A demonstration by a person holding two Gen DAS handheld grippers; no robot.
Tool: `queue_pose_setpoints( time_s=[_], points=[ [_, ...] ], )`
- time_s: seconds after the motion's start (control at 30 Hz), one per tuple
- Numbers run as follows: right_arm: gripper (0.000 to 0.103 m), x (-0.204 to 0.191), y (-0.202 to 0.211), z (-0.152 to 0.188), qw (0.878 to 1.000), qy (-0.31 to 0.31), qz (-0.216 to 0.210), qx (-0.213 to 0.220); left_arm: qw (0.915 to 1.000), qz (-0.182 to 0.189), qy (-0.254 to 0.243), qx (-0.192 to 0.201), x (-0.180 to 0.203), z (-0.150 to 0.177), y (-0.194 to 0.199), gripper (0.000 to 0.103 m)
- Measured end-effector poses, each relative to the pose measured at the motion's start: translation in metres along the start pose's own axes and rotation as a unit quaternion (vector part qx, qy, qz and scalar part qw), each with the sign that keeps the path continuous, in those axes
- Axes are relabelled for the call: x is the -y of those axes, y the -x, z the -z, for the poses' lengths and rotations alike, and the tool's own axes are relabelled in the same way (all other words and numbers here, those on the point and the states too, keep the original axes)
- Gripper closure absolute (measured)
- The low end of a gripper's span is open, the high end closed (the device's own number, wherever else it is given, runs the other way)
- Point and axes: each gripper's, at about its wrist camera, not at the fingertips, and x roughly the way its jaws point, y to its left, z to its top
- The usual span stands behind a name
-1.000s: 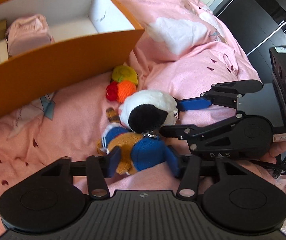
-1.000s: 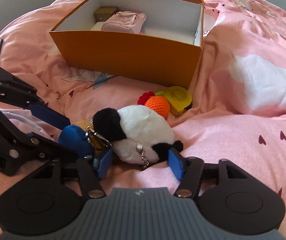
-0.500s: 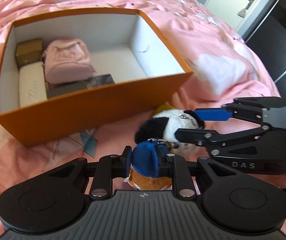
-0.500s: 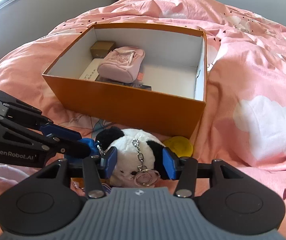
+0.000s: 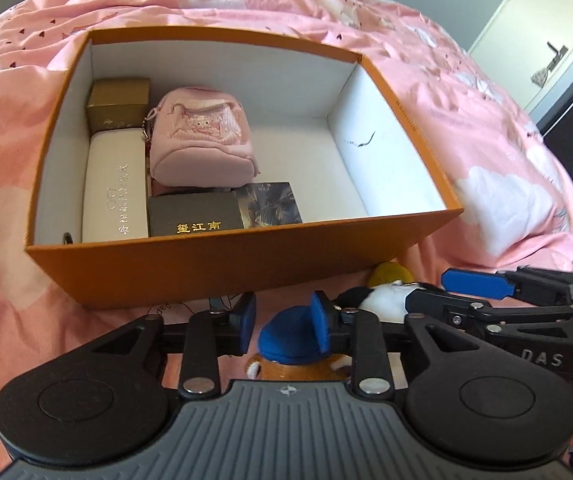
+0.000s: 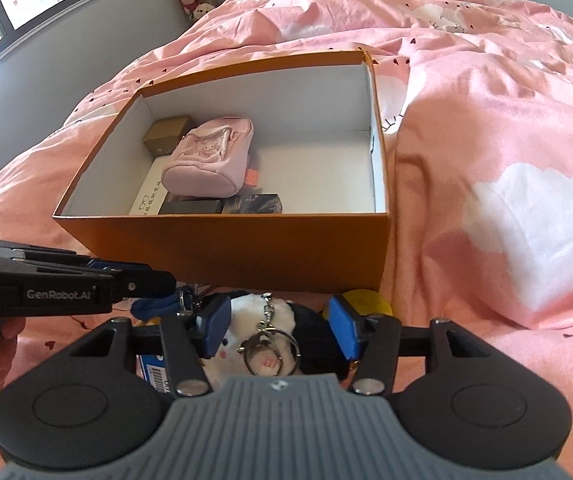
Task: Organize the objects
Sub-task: 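Grasp the brown bear keychain with the left tool while the right tool grasps the white dog plush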
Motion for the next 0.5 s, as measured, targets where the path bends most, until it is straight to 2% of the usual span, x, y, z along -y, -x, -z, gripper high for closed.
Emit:
queue_pose_setpoints(
  time_s=[0.17,0.37,0.5],
  points=[
    [0.042,0.01,0.012,0.01,0.999,-0.035,-0.008,-0.008,0.9998,0.013,0.017,0.002,0.002,0.017,0.022,0.058],
    [0.039,0.012,0.005,0.025,0.996,-0.07,-0.041,-0.044,0.9958,0.052,0.05,-0.056,-0.001,0.034,0.01,0.057],
    [0.038,0.017,-0.009,0.026,0.993,-0.092,-0.057,-0.056,0.9943,0.057,0.061,-0.066,-0.002,0.035,0.001,0.057]
  ],
)
